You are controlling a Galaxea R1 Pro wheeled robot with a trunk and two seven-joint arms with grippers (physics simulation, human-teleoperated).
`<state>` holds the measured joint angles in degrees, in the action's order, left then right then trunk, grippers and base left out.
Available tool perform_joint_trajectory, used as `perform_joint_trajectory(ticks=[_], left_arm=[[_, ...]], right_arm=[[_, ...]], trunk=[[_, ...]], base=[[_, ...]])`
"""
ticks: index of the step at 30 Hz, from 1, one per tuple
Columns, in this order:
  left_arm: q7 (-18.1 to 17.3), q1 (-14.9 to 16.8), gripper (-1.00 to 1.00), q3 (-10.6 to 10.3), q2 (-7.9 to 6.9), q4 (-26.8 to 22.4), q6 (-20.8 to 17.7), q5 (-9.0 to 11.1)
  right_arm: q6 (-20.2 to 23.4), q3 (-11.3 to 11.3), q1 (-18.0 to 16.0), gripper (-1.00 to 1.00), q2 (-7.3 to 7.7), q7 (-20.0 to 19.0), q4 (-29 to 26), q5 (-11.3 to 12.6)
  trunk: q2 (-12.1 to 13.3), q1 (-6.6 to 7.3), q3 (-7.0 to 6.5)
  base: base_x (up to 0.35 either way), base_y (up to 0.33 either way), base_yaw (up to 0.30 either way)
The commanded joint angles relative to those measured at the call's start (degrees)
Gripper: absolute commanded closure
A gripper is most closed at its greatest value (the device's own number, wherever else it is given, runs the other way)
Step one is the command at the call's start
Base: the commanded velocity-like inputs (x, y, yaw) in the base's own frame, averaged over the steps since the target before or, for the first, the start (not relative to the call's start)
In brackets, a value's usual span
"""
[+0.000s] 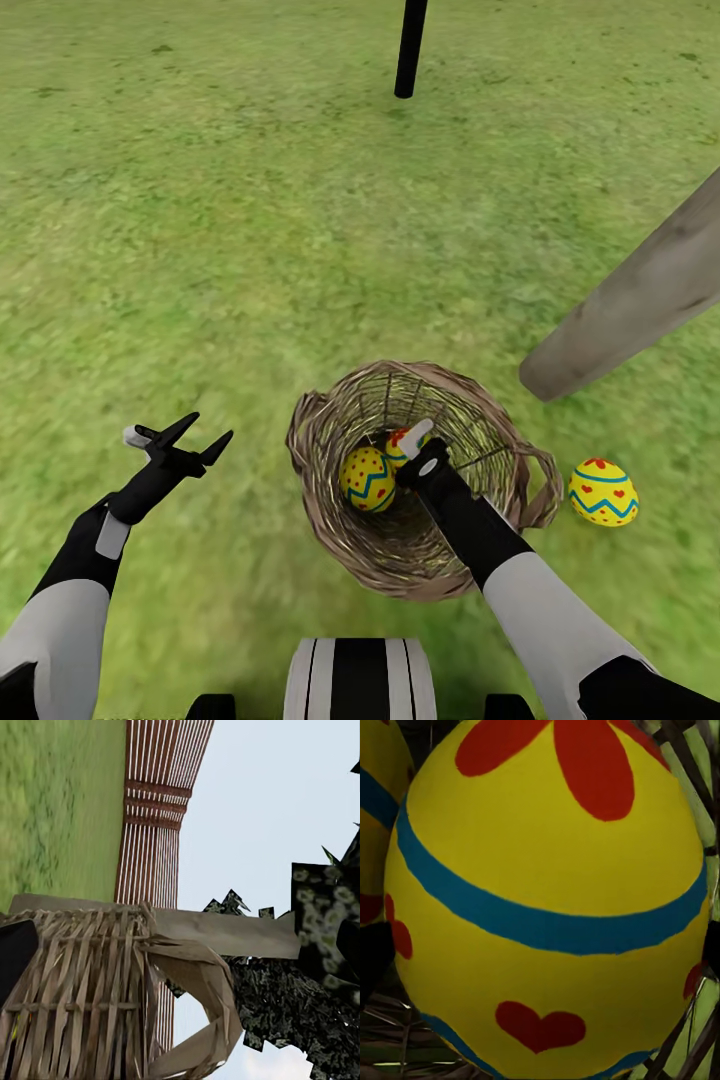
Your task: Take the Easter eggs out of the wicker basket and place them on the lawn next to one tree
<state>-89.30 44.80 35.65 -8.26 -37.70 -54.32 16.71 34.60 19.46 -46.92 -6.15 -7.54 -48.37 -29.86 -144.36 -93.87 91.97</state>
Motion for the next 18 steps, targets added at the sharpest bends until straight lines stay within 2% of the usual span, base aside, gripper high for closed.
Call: perform_joint_trajectory(ticks=[1,18], left_arm=[[-0.3,0.0,-1.00,0.0,0.00,0.0,-0.6,-0.1],[-0.4,0.0,-1.00,0.1,0.00,0.0,-0.6,-0.1]], right_arm=[[0.3,0.0,0.0,1.00,0.00,-0.4,-0.2,-0.6],[0.5,0.1,0.0,1.00,0.00,-0.6,-1.1,-0.5]], trunk=[[0.0,0.01,0.03],[-0.1,-0.15,1.36]], base=[[0.000,0.000,0.000],[0.000,0.000,0.000]])
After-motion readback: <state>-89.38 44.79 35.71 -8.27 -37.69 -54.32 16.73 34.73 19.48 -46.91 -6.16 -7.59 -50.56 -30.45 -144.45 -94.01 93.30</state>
